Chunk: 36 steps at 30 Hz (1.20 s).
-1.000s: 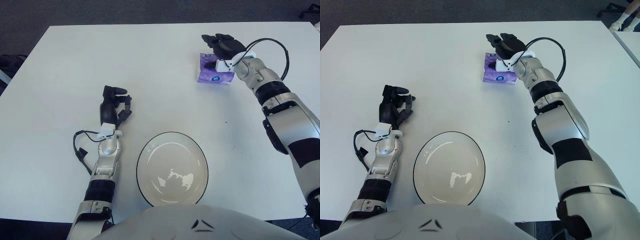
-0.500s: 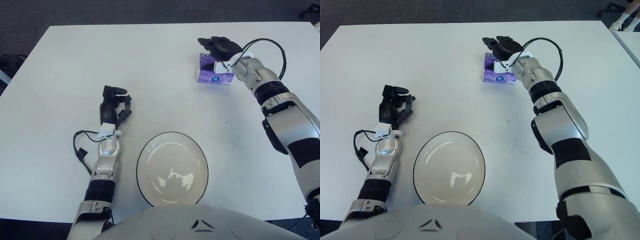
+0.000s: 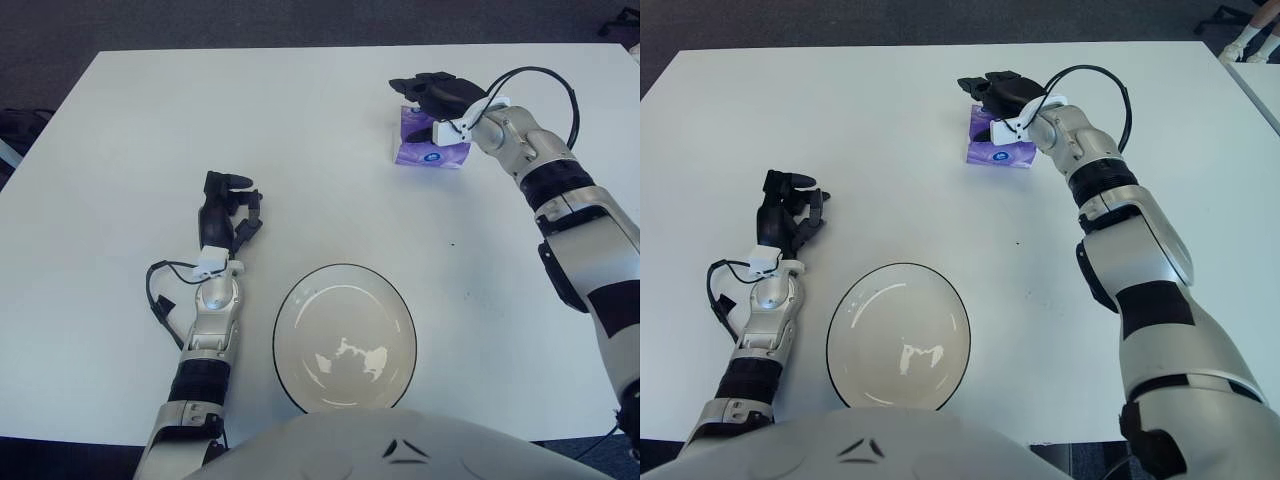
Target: Put the tissue paper into the plate.
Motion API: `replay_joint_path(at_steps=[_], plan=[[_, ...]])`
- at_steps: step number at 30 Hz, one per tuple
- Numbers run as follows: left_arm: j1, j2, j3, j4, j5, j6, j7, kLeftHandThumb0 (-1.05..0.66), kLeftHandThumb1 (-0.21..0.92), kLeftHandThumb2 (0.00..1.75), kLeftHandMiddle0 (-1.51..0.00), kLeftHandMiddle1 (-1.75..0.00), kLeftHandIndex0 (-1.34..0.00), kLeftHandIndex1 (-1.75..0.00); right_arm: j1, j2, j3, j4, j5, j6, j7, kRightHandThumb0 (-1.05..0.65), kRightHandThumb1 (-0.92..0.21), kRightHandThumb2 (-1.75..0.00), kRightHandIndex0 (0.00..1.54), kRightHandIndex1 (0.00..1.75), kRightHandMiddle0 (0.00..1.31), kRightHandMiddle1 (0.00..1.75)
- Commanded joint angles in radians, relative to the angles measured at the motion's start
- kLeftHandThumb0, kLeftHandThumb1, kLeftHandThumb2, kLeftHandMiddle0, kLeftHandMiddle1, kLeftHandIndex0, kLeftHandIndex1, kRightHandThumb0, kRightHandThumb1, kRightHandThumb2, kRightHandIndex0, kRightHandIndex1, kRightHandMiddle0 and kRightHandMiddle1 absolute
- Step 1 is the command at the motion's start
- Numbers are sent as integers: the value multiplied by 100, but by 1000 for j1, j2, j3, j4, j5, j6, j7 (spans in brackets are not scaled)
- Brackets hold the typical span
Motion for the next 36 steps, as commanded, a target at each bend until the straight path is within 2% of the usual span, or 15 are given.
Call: replay_joint_path(at_steps=[1,10,15,21,27,36], plan=[[126,-47,-25,188,14,42,-11,-35,84,64,-49,-134,-23,-175,61,-50,-33,-114,39,-2,56,-105,-89,-30,0,0,0,0],[125,-48,-23,191,7,36,-13,-35,86,62,-50,-135,-22,-175,103,-75,-78,-174,103,-65,102,-105,-91,-28,0,0,0,0],[124,-49,-23,194,7,33,-12,-35,83,66,-51,-135,-24,-175,113,-81,-88,-183,119,-68,134,-105,-90,-27,0,0,0,0],[125,-48,-26,192,11,37,-10,-36,82,68,-52,-135,-24,-175,90,-39,-66,-75,78,-46,97,-105,-88,-25,0,0,0,0],[127,-47,-23,196,6,33,-14,-36,82,67,-51,-134,-24,-175,84,-29,-63,-70,65,28,127,-105,-87,-23,0,0,0,0],[137,-50,-17,193,-6,28,-15,-36,82,68,-50,-135,-25,-175,37,47,-19,120,25,111,65,-105,-83,-21,0,0,0,0]])
